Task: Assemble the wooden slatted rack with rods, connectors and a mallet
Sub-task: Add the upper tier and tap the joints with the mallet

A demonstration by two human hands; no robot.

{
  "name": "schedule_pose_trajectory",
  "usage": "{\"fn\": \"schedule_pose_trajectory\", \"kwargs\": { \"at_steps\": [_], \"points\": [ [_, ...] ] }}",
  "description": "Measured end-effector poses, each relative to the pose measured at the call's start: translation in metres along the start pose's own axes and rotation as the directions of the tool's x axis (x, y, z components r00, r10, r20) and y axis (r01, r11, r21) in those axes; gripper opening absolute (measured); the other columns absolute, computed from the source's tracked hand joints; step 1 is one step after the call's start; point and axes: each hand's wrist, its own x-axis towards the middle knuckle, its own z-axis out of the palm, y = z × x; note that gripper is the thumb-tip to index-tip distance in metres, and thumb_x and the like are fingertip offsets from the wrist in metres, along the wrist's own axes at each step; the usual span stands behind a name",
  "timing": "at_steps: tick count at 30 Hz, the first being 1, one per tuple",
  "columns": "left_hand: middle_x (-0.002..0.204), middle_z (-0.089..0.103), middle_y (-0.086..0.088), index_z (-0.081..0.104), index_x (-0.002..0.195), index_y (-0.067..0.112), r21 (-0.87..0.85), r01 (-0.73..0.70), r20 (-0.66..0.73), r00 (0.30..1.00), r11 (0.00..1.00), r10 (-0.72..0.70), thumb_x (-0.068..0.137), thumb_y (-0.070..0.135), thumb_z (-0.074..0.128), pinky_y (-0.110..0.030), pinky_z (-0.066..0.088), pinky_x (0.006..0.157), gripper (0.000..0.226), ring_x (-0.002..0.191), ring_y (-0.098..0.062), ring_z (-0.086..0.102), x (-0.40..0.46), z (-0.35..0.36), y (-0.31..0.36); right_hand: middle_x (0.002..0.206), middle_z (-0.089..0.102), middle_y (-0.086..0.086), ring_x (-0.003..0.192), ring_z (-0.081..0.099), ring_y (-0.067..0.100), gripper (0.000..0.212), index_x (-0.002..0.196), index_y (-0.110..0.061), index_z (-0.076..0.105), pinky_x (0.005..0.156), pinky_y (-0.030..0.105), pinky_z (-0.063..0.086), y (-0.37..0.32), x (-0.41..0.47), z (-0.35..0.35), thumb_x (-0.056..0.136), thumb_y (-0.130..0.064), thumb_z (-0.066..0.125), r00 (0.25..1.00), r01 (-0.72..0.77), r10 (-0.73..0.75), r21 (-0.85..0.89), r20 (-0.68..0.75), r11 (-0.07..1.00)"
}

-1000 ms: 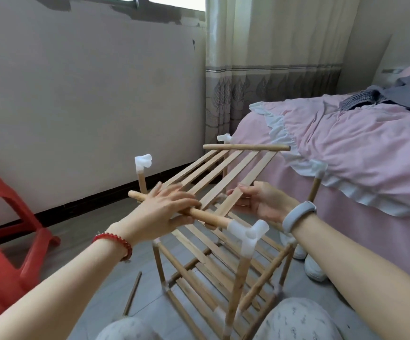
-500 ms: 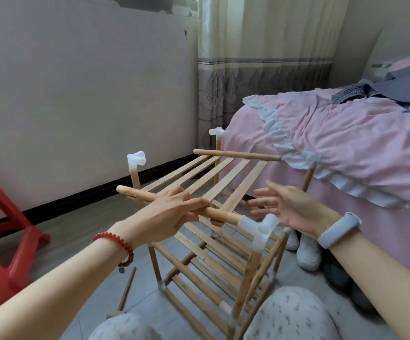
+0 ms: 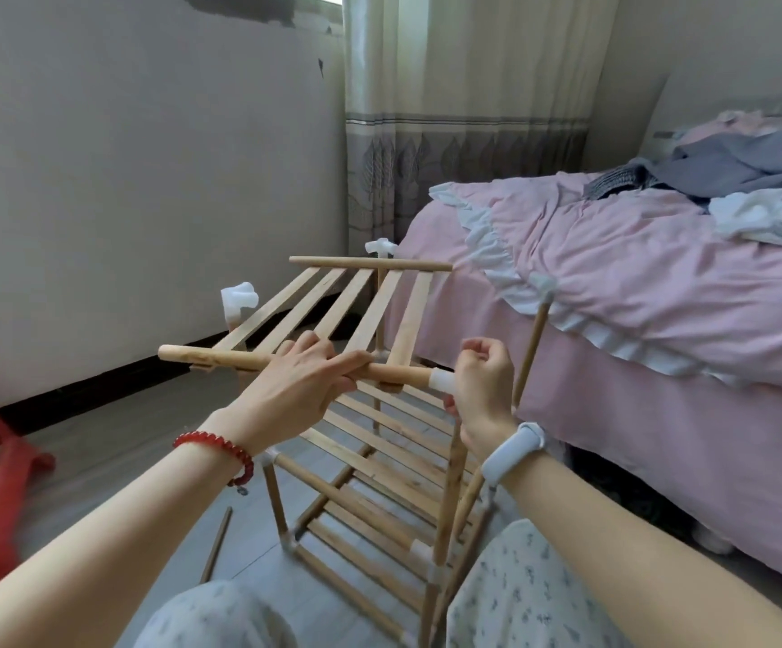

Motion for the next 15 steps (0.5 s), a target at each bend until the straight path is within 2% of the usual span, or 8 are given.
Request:
{"fn": "schedule_pose_trajectory", "kwargs": {
  "at_steps": [2,5,9,12,15],
  "points": [
    [0.077,0.047,0.002,0.034,0.118,0.042,0.004,0.031,0.008,0.999,0.999,-0.031,0.088,0.015,0.062,-0.031,0.036,0.064,0.049,0.074,-0.015,0.038,-0.003,-0.001,0.001,0.088,0.049,0.003,0.061,0.049,0.018,0.019,0.106,-0.016,0.05,0.035,0.019,0.037,-0.002,0.007,-0.001,0.095,-0.009,0.036,0.992,0.01,-0.005,-0.04,0.124,0.999],
    [0.079,0.044,0.001,0.031,0.118,0.044,0.023,0.041,0.028,0.999,0.999,-0.042,0.091,0.017,0.058,-0.032,0.034,0.068,0.046,0.077,-0.015,0.035,-0.003,-0.001,0.006,0.079,0.046,0.008,0.049,0.045,0.016,0.019,0.1,-0.017,0.051,0.035,0.02,0.034,0.0,0.019,-0.005,0.096,-0.008,0.035,0.956,0.01,0.002,-0.04,0.292,0.999],
    [0.08,0.043,0.001,0.032,0.116,0.041,0.06,0.061,0.019,0.998,0.996,-0.062,0.092,0.02,0.058,-0.031,0.03,0.068,0.041,0.078,-0.015,0.033,0.004,0.003,0.006,0.065,0.043,0.007,0.034,0.043,0.012,0.02,0.097,-0.012,0.052,0.034,0.018,0.032,-0.001,0.033,-0.007,0.097,-0.006,0.032,0.91,-0.041,0.03,0.017,0.414,0.999],
    [0.081,0.041,0.003,0.033,0.116,0.041,0.057,0.012,0.034,0.999,0.998,-0.014,0.093,0.021,0.057,-0.031,0.032,0.068,0.039,0.078,-0.014,0.032,0.011,0.003,0.006,0.068,0.043,0.005,0.046,0.047,0.014,0.022,0.093,-0.011,0.054,0.036,0.02,0.036,0.002,0.037,-0.014,0.098,-0.006,0.033,0.906,-0.062,0.038,0.044,0.422,0.997],
    [0.085,0.038,0.004,0.04,0.128,0.04,0.033,-0.025,0.066,0.998,0.999,0.023,0.097,0.024,0.049,-0.031,0.034,0.073,0.036,0.082,-0.015,0.031,0.025,0.0,0.008,0.072,0.045,0.004,0.063,0.045,0.014,0.027,0.084,-0.011,0.058,0.05,0.023,0.04,0.007,0.036,-0.019,0.095,-0.002,0.035,0.948,-0.045,0.002,0.128,0.317,0.991]
  ]
}}
